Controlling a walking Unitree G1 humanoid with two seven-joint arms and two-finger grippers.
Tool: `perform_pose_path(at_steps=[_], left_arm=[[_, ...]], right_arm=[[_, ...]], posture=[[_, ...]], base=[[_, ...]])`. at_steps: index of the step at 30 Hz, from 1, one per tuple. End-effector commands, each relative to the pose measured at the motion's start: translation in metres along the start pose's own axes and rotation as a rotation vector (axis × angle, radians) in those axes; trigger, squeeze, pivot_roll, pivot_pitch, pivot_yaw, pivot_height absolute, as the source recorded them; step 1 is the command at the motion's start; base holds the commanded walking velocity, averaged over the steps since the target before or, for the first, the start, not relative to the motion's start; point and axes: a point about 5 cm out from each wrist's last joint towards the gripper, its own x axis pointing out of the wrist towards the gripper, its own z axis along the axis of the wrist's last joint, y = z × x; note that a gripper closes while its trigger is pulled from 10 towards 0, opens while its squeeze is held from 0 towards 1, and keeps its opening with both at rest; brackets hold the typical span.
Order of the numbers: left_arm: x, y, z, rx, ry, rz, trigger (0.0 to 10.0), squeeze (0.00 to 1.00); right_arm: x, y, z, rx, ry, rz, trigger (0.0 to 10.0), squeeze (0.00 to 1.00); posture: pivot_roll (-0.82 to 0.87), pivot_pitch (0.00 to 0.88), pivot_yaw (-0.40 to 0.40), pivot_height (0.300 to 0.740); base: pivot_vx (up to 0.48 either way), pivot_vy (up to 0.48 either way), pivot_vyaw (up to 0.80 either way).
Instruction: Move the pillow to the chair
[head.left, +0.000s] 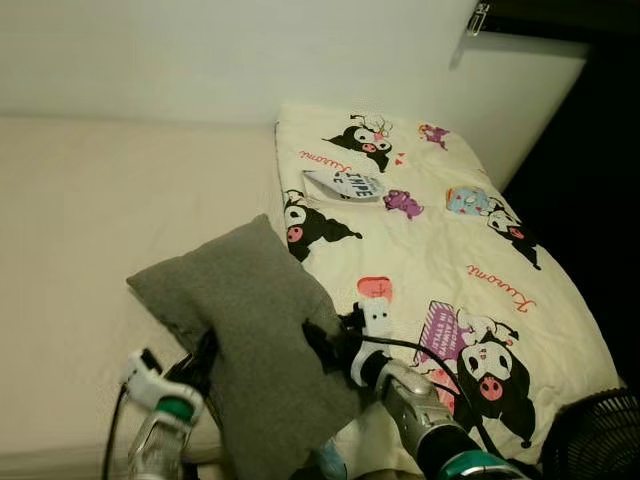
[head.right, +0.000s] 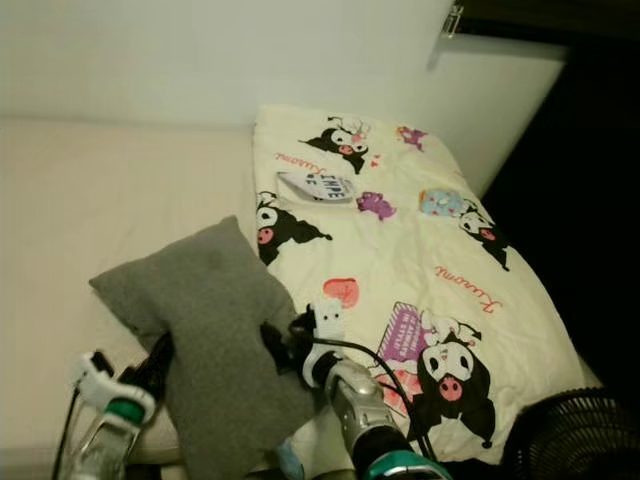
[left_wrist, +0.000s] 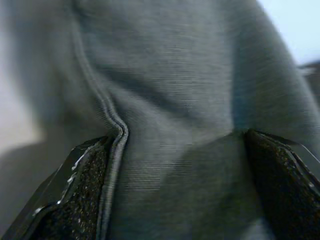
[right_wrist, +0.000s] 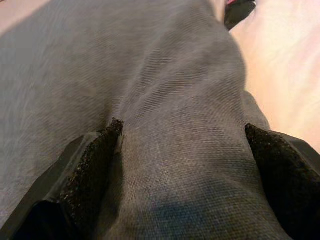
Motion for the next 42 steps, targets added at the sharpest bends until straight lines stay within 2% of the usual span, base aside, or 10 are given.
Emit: perform_pose_path(at_steps=[1,9,14,26,34,36,37,39,40,42], left_arm=[[0.002,-0.008,-0.016,-0.020,0.075,-0.064,10.0,1.00],[0.006,-0.021,-0.029,0.055,0.183,-0.163,10.0,0.96],[0.006,-0.019,-0.010,0.216,0.176,-0.185,10.0,0.84],[-0.003,-0.004,0.050,0.399,0.051,-0.081,10.0,0.81],[-0.006,-0.004,0.055,0.416,0.084,-0.065,10.0,0.81],[-0.012,-0.004,0.040,0.387,0.156,-0.085,10.0,0.71],[-0.013,-0.003,0.034,0.380,0.174,-0.089,10.0,0.44],[-0.015,-0.003,0.031,0.376,0.184,-0.092,10.0,0.44],[-0.016,-0.002,0.024,0.377,0.205,-0.093,10.0,0.00],[-0.018,-0.002,0.016,0.380,0.231,-0.091,10.0,0.00]], right_arm=[[-0.004,0.013,-0.033,0.037,0.142,0.072,10.0,1.00],[-0.001,0.032,-0.040,0.071,0.230,0.236,10.0,1.00],[-0.001,0.031,-0.030,0.117,0.210,0.322,10.0,1.00],[-0.031,0.010,-0.024,0.239,0.185,0.427,10.0,1.00],[-0.047,0.014,-0.037,0.233,0.222,0.466,10.0,1.00],[-0.047,0.007,-0.046,0.167,0.200,0.342,10.0,1.00],[-0.047,0.005,-0.047,0.165,0.194,0.303,10.0,1.00],[-0.047,0.003,-0.048,0.166,0.191,0.280,10.0,1.00],[-0.047,0.002,-0.050,0.161,0.188,0.255,10.0,1.00],[-0.048,0.002,-0.051,0.157,0.187,0.230,10.0,1.00]], posture=[[-0.09,0.082,-0.095,0.590],[-0.07,0.076,-0.074,0.590],[-0.06,0.066,-0.053,0.590],[-0.03,0.059,-0.052,0.590],[-0.02,0.054,-0.036,0.590],[-0.02,0.053,-0.033,0.590],[-0.02,0.048,-0.031,0.590],[-0.02,0.048,-0.031,0.590],[-0.02,0.047,-0.031,0.590],[-0.02,0.047,-0.031,0.590]], base=[[0.000,0.000,0.00],[0.000,0.000,0.00],[0.000,0.000,0.00],[0.000,0.000,0.00],[0.000,0.000,0.00],[0.000,0.000,0.00],[0.000,0.000,0.00],[0.000,0.000,0.00],[0.000,0.000,0.00],[0.000,0.000,0.00]])
